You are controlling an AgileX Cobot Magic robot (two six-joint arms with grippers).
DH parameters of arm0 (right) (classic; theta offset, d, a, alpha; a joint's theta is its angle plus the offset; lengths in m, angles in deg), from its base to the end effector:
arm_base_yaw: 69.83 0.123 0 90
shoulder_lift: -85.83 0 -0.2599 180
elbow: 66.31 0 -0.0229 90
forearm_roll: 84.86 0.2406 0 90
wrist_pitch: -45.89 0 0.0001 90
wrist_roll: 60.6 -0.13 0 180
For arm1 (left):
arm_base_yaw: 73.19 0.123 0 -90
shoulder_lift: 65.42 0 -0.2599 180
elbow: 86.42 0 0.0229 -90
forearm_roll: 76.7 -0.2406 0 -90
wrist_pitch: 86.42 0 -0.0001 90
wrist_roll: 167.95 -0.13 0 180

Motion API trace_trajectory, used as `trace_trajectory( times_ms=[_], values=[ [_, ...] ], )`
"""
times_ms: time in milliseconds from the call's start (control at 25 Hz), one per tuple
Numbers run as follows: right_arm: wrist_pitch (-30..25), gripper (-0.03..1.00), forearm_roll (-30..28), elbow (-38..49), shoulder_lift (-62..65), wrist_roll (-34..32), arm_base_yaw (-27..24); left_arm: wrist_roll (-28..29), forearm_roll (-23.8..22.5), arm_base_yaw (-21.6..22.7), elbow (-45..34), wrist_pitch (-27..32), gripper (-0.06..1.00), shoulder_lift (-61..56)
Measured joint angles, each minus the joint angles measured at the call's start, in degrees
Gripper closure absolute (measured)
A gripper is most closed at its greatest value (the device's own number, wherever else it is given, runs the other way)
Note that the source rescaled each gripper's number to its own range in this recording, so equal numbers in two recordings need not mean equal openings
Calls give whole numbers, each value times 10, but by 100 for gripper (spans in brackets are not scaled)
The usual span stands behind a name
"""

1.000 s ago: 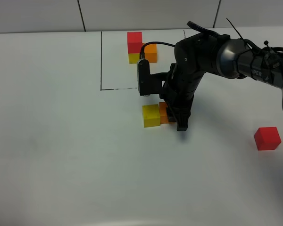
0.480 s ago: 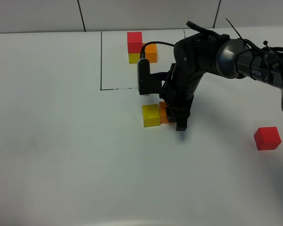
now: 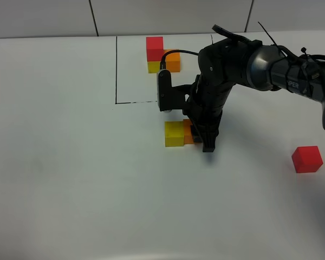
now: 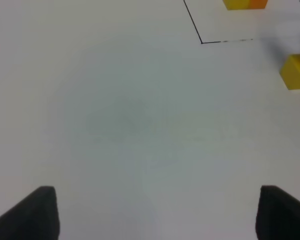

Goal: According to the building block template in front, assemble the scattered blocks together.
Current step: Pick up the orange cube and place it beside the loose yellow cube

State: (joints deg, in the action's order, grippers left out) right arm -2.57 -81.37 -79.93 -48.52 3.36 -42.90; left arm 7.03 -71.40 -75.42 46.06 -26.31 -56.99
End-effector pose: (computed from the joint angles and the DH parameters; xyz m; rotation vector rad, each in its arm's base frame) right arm 0.3758 0.1976 0.0780 -2.0624 2.1052 -0.0195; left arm 0.0455 -0.0122 0.2580 0.1319 2.0188 -0.0795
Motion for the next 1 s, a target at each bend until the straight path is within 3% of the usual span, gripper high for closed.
trace_trajectory(
  times_ms=[760,840,1000],
  values=[
    [1,94,-2,0,0,-1,1,0,0,0,0,0,26,0],
    [2,85,-2,1,-2,-6,1,0,0,0,0,0,26,0],
    [7,48,-17,5,-5,-39,3,0,0,0,0,0,26,0]
  ],
)
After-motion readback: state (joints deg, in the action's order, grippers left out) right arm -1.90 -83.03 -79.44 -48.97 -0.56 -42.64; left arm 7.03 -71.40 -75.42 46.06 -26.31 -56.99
